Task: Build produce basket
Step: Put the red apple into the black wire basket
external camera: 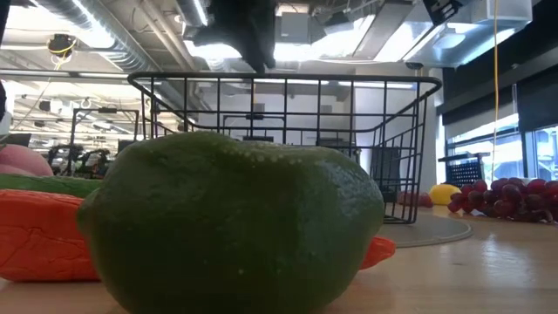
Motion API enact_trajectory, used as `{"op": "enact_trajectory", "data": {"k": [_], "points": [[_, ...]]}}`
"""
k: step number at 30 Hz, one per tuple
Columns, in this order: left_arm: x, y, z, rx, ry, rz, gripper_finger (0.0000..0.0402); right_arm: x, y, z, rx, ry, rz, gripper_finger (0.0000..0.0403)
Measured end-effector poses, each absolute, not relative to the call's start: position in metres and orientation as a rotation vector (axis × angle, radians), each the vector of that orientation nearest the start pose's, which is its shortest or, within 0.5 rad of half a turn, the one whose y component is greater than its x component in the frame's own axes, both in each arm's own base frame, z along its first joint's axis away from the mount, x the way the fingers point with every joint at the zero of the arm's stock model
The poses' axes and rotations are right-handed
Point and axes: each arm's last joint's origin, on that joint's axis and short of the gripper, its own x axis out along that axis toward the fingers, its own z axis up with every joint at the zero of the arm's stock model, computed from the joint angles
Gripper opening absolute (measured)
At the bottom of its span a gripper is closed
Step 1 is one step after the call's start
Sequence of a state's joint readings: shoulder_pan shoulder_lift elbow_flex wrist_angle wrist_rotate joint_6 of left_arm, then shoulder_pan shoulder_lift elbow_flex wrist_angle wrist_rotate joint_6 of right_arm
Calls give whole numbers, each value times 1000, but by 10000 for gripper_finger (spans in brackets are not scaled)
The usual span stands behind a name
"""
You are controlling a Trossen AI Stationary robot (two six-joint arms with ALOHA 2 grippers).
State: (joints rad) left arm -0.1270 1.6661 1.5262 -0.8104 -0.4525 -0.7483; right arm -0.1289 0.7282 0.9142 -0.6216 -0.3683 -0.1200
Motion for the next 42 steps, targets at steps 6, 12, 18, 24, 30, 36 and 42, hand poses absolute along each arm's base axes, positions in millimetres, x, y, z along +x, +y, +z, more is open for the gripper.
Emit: {"op": "enact_trajectory", "data": {"k": [6,12,18,24,30,36,42], "points": [[334,-39,352,-470,820,630,82,136,-7,345,129,415,231,0],[315,-49,370,-592,867,730,82,137,-7,344,130,419,231,0],[291,-56,374,-662,952,915,82,137,-7,345,123,414,233,0],[269,-49,390,-781,893,959,82,137,-7,345,102,410,237,0],[250,-7,409,-839,784,1043,82,140,-8,351,132,351,229,0],[229,57,412,-846,860,1081,82,143,-8,357,115,277,231,0],[202,119,413,-888,925,1090,82,148,-10,357,130,278,180,0]]}}
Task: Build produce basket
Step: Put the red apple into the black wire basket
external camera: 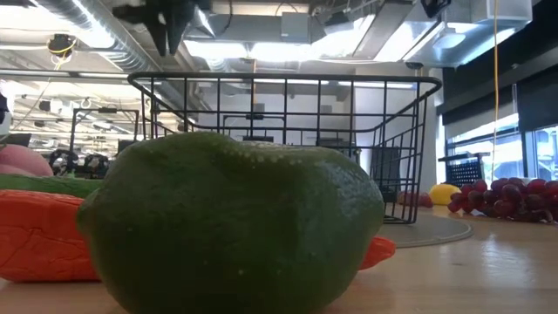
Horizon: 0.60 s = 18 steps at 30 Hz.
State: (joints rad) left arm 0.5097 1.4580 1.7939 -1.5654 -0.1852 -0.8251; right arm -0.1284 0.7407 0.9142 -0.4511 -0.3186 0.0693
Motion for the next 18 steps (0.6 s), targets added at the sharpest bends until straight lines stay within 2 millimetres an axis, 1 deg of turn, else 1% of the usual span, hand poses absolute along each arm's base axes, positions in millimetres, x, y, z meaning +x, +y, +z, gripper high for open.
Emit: {"op": "enact_trajectory", "data": {"k": [3,6,8,11,13,15,18], "points": [[189,147,408,-936,943,1124,82,151,-13,355,127,288,89,0],[177,178,401,-946,972,1151,82,154,-15,354,116,297,19,0],[169,195,394,-981,1002,1184,82,155,-16,353,111,298,-12,0],[165,222,379,-1040,1044,1184,82,157,-17,354,109,290,-26,0],[163,235,369,-1074,1079,1178,82,158,-17,354,108,282,-26,0],[164,251,355,-1116,1121,1157,82,159,-18,354,102,281,-35,0],[165,269,336,-1131,1195,1130,82,159,-20,354,93,282,-102,0]]}}
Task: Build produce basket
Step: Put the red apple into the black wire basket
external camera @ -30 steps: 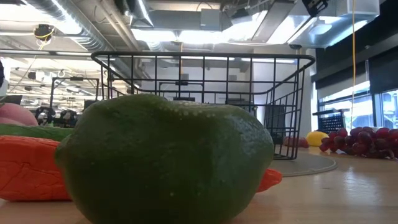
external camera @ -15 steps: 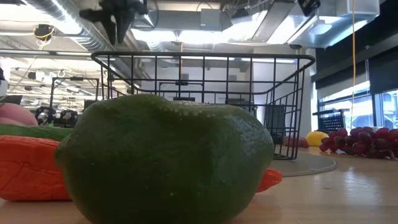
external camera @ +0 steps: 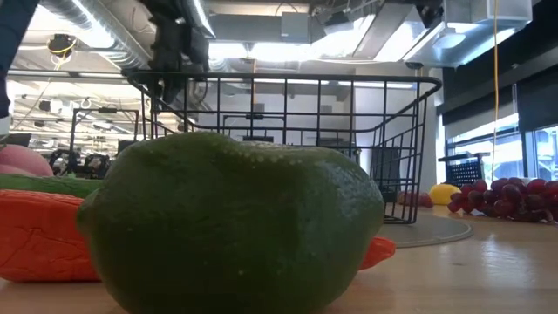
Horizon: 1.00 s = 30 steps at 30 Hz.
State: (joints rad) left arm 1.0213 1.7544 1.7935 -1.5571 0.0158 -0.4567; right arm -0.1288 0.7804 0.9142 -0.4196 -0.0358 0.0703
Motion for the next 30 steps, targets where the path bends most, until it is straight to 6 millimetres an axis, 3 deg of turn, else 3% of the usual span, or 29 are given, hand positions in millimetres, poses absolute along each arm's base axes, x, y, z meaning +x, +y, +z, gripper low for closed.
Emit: {"op": "enact_trajectory", "data": {"k": [5,13,23,30], "points": [[172,291,305,-1163,1294,1122,82,160,-23,353,77,289,-200,0],[172,308,278,-1223,1383,1145,82,163,-23,351,51,305,-213,0],[158,304,241,-1211,1542,1180,82,163,-24,351,48,305,-213,0],[163,306,224,-1141,1504,1160,82,163,-24,351,48,305,-213,0]]}}
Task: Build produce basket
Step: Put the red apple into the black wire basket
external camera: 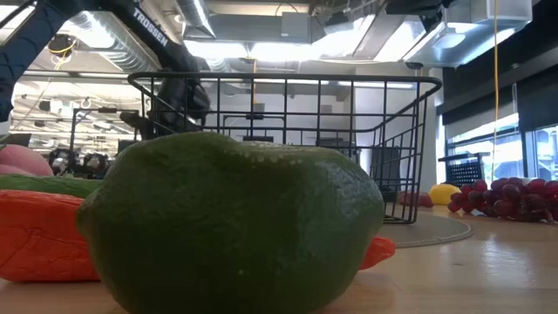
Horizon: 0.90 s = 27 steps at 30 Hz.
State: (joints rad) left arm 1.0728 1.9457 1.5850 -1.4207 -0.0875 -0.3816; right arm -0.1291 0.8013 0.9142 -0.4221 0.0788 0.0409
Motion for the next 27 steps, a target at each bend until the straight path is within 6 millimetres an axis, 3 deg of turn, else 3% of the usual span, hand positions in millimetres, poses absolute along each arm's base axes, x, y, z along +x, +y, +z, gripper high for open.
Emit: {"op": "enact_trajectory", "data": {"k": [11,27], "points": [[166,312,221,-1049,1464,1192,82,163,-24,351,55,304,-214,0],[165,311,222,-1051,1476,1194,82,163,-24,351,55,302,-214,0]]}}
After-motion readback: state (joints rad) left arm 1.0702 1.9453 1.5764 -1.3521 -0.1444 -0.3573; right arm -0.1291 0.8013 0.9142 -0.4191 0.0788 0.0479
